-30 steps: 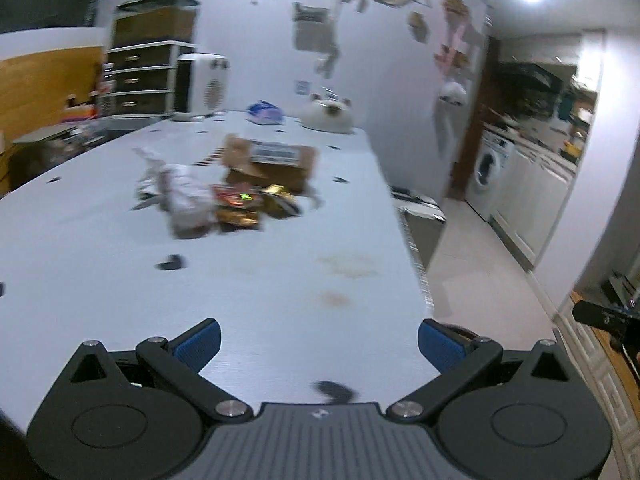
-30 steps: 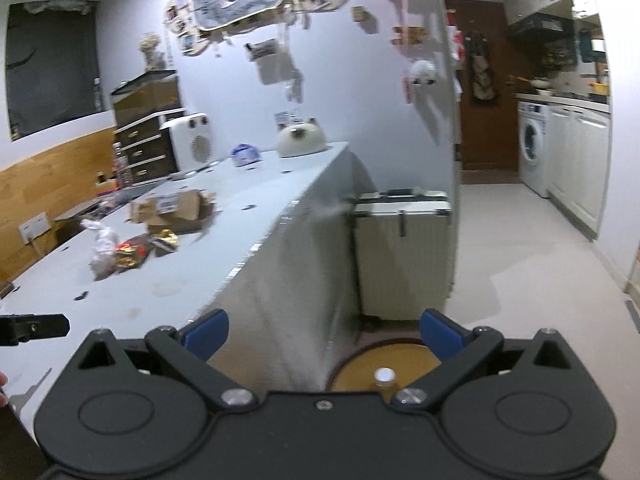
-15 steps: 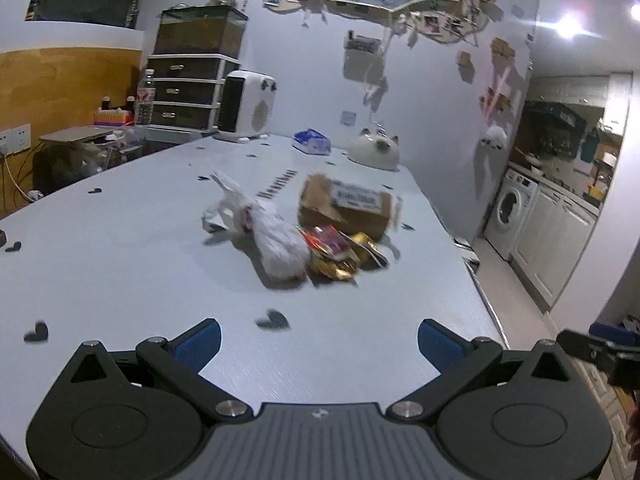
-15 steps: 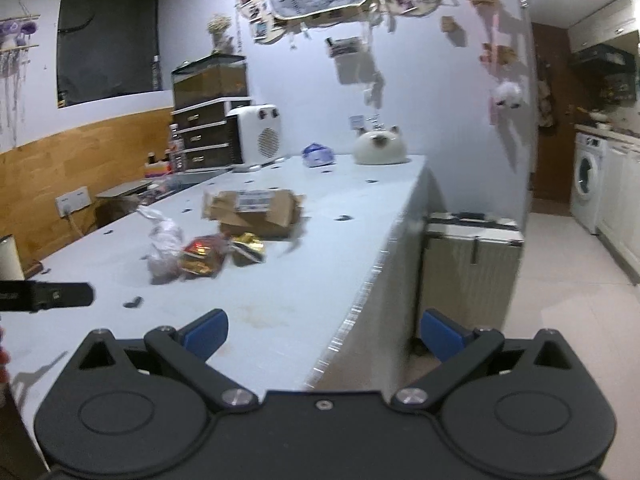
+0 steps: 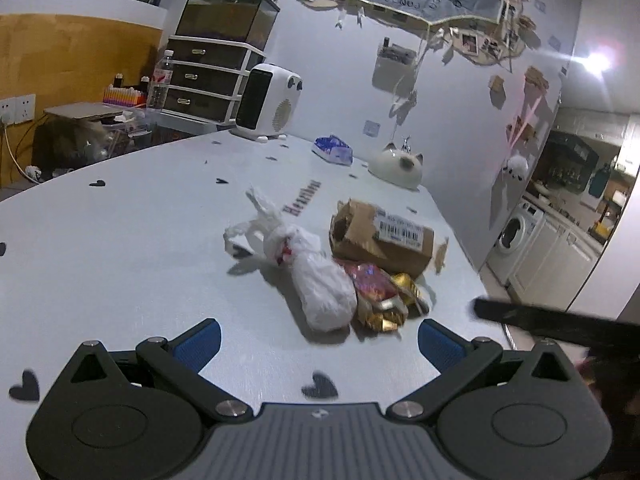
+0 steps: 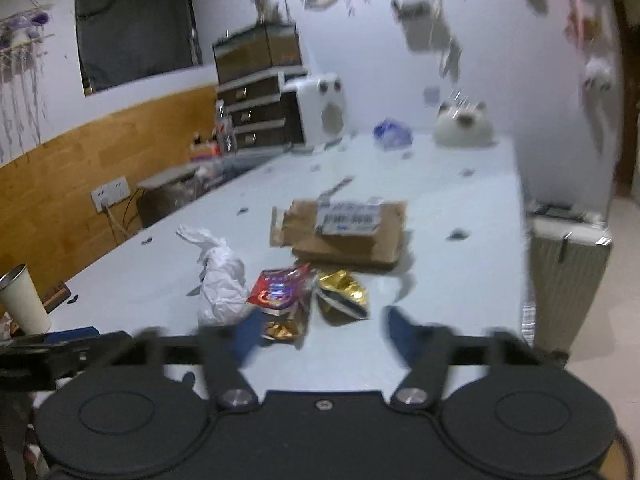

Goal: Collect trash
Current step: 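Grasp the white plastic bag with the left tool while the right tool grasps the red wrapper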

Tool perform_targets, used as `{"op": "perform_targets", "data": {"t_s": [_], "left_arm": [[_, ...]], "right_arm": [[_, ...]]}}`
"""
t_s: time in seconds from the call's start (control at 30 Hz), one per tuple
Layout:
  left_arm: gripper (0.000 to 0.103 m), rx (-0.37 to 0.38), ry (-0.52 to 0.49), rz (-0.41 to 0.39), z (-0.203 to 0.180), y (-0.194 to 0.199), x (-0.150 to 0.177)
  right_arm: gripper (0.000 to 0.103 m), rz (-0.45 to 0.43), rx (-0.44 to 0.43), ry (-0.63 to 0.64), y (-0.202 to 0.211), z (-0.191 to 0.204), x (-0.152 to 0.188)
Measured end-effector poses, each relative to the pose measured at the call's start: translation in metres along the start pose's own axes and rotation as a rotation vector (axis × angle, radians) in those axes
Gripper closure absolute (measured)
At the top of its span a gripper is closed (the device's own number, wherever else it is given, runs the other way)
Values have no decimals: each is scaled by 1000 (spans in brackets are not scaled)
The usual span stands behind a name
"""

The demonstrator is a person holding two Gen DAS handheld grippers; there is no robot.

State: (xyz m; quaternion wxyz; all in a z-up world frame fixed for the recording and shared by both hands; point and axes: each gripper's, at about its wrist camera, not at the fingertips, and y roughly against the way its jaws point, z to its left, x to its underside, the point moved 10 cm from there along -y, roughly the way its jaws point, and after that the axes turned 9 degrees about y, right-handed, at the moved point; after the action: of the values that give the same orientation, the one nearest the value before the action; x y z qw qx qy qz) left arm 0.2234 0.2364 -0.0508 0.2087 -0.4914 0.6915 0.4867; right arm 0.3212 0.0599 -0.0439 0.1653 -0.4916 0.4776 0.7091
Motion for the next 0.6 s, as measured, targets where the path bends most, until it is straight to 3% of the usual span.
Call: {"op": "perform_targets", "data": {"t_s": [0.13,0.27,0.4,0.47,0.6], "left_arm": [[0,55,50,12,0,-15,-16],[0,109,124,22,1,-31,-22],[1,112,154,40,1,-47,-21],[1,114,166,53,1,-56,-20],[1,103,192,67,3,-69,-19]], "right_arm": [[65,48,-61,-55,-39,8,4],[79,67,-68,-99,-58,10,11],[89,56,-85,-111,-68,13,12],[99,51,-105,-97,-67,17,12],[101,38,-99,-33,-58,21,15]]}}
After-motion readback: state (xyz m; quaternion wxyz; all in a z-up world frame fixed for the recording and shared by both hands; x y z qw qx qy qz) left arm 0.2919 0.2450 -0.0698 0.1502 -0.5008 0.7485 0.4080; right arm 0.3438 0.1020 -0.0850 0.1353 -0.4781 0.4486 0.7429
